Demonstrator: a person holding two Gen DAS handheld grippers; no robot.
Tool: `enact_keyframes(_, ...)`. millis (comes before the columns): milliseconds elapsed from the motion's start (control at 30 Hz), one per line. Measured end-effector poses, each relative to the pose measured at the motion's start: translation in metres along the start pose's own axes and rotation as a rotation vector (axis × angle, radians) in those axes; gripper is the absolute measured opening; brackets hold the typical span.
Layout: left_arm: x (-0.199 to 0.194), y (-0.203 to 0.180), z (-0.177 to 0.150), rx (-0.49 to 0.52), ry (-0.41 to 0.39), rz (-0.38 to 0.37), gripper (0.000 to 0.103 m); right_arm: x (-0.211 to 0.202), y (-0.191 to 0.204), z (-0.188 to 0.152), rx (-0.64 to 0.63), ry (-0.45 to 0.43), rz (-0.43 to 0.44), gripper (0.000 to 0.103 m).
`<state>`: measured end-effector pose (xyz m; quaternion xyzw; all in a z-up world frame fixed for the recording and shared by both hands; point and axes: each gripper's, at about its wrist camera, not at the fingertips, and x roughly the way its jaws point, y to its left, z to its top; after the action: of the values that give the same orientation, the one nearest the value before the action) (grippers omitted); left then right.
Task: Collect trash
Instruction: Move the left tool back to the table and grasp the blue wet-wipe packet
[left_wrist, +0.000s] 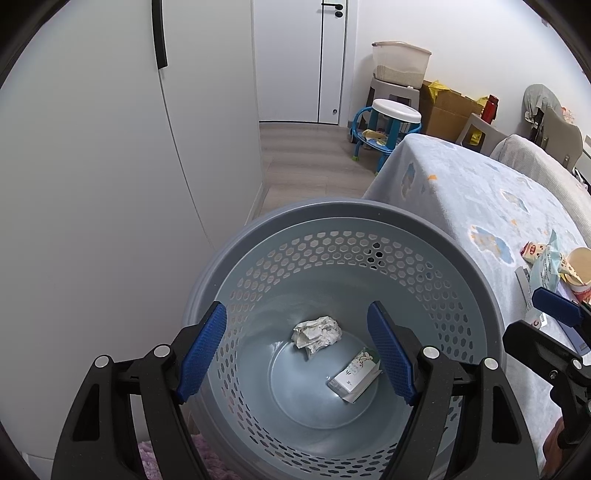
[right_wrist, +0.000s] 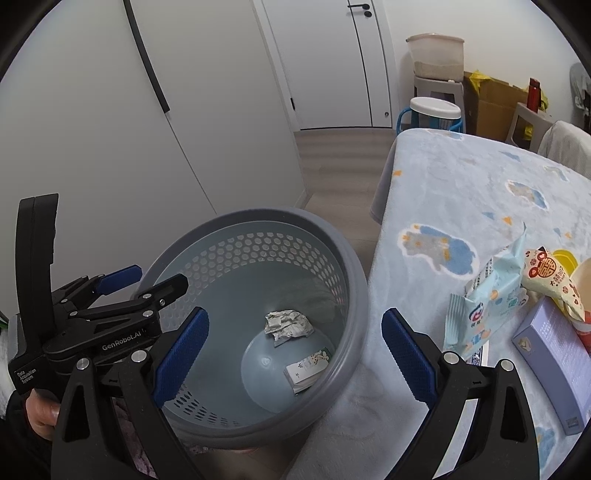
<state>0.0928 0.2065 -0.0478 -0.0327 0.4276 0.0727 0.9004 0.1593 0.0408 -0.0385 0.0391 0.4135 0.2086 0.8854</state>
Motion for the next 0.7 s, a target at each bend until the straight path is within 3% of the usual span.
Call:
enact_keyframes(400, -0.012, -0.012, -0.007, 0.033, -0.027, 0.013, 0.076, -0.026, -0.014, -0.015, 0.03, -0.006, -0.039, 0.093)
enact_keyframes(700, -0.019, -0.013, -0.018, 0.017, -0.009, 0.013, 0.076, -0.061, -0.053, -0.038, 0.082, -0.02, -0.115, 0.093)
